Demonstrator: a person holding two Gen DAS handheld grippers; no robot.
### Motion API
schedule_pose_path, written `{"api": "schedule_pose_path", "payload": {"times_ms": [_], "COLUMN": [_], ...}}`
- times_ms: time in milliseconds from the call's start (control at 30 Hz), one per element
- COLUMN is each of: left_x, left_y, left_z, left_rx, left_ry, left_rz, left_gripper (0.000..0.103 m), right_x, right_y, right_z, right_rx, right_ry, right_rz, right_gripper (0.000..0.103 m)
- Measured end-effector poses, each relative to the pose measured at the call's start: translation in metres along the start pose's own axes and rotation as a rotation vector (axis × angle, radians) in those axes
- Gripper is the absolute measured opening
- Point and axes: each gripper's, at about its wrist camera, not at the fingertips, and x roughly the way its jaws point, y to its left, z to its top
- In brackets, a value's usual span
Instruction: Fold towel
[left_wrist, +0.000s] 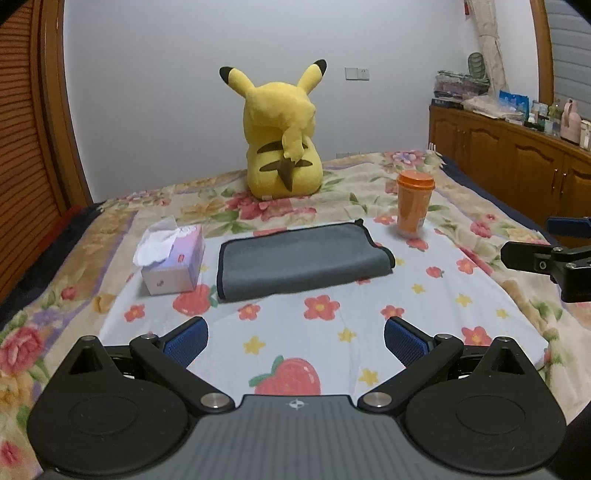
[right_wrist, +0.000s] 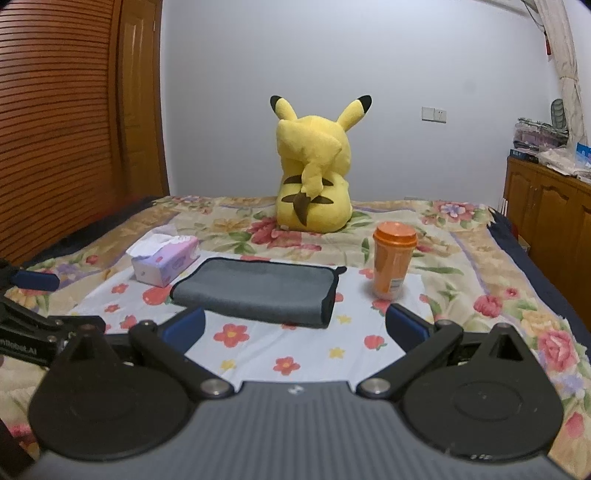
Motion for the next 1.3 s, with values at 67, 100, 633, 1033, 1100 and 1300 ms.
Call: {"api": "schedule_pose_path", "payload": {"times_ms": [67,100,633,1033,1100,1300], "left_x": [0.001,0.002,0.018,0.028,0.028,0.026], "left_y": [0.001,0.001,0.008,0.013,0.014,0.017], "left_z": [-0.004,-0.006,-0.033,-0.045,-0.045,-0.048], "left_rx": [-0.005,-0.007,-0.04,-0.071,-0.078,-0.095], "left_ry": [0.009,0.012,0.057,0.053,0.052,0.048], "left_rz": [-0.002,-0.001,0.019,0.022,0.022,0.035], "left_gripper": [0.103,0.103,0.103,0.103,0.103,0.103], "right_x": [0.001,0.001,0.014,0.029,0.029,0.032], "right_y": [0.001,0.002,0.005,0.001,0.0,0.0], "right_z": [-0.004,-0.006,-0.03,-0.041,-0.041,-0.043], "right_rx": [0.001,0.002,-0.002,0.015,0.019,0.014], "right_ry": [0.006,0.008,0.058,0.12,0.122,0.136], "right_rz": [0.001,0.0,-0.014,-0.04,-0.045,-0.058], "right_gripper": [0.103,0.103,0.103,0.103,0.103,0.103]}}
